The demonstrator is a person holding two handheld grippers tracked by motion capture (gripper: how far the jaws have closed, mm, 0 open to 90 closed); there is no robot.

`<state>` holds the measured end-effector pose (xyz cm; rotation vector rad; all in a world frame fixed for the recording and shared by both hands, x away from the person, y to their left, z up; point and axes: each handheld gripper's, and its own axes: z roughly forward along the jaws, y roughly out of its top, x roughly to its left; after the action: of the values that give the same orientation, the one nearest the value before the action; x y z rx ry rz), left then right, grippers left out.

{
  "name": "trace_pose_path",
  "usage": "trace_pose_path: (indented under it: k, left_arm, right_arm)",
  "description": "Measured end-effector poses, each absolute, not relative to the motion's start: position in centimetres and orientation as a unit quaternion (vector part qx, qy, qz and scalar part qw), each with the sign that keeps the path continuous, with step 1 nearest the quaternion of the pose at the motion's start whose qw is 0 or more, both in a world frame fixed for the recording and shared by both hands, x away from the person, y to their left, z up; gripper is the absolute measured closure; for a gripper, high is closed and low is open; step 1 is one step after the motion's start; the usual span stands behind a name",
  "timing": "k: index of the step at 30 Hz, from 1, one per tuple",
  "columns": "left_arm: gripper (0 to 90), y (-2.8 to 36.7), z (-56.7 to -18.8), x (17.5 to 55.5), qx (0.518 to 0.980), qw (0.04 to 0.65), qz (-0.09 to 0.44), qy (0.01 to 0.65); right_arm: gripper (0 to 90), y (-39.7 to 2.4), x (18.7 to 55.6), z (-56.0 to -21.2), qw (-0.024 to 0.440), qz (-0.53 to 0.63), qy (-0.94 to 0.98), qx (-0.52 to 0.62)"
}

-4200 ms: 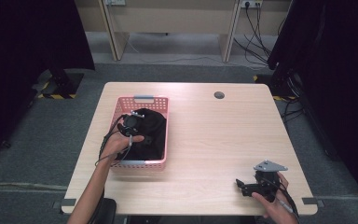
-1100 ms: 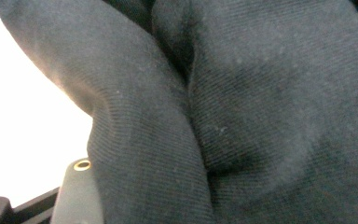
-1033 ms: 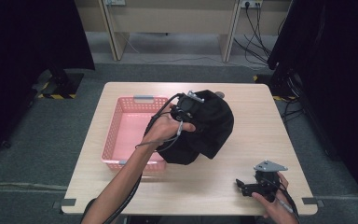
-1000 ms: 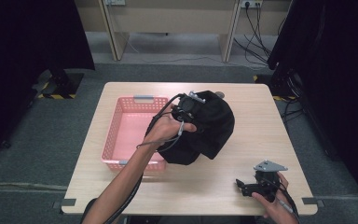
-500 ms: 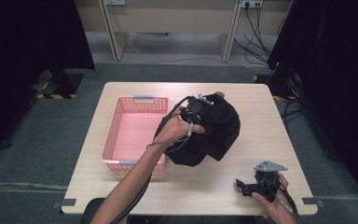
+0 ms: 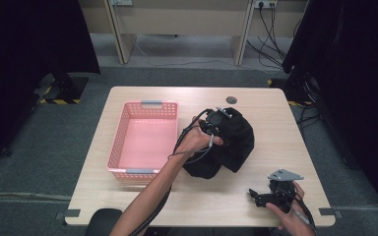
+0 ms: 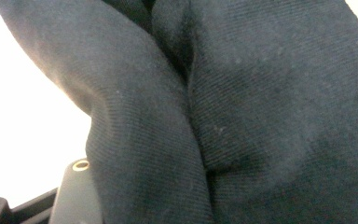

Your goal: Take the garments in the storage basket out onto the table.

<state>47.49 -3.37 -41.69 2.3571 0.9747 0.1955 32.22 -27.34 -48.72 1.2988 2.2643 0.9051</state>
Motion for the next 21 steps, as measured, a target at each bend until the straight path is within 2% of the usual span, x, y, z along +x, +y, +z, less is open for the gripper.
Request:
trace_pose_path:
  k: [2,7,13,17,20,21]
  left_arm:
    - [36.9,-3.3,-43.0,47.5,0.886,0.279,0.073,0.364]
    - [33.7,-3.1,-43.5,47.4,0.888,0.276,0.072,0.36]
    - [15.5,-2.7,-43.2,47.1,0.88,0.29,0.063,0.37]
    - [11.5,-2.3,-42.6,46.6,0.883,0.296,0.068,0.359]
    - [5.3,-1.9,-41.9,46.3,0.882,0.301,0.071,0.357]
    - [6.2,-1.8,-41.6,46.1,0.881,0.305,0.068,0.355]
  right_arm:
    - [0.4,-27.3,32.2,-48.7,0.189,0.322,0.806,0.46]
    - [0.4,-27.3,32.2,-48.7,0.189,0.322,0.806,0.46]
    - [0.4,-27.3,32.2,-48.7,0.189,0.322,0.806,0.46]
    - [0.4,-27.3,32.2,-48.7,0.188,0.322,0.805,0.461]
    - [0.4,-27.3,32.2,-48.7,0.189,0.322,0.805,0.461]
    - [0.4,-27.3,32.2,-48.7,0.189,0.322,0.805,0.461]
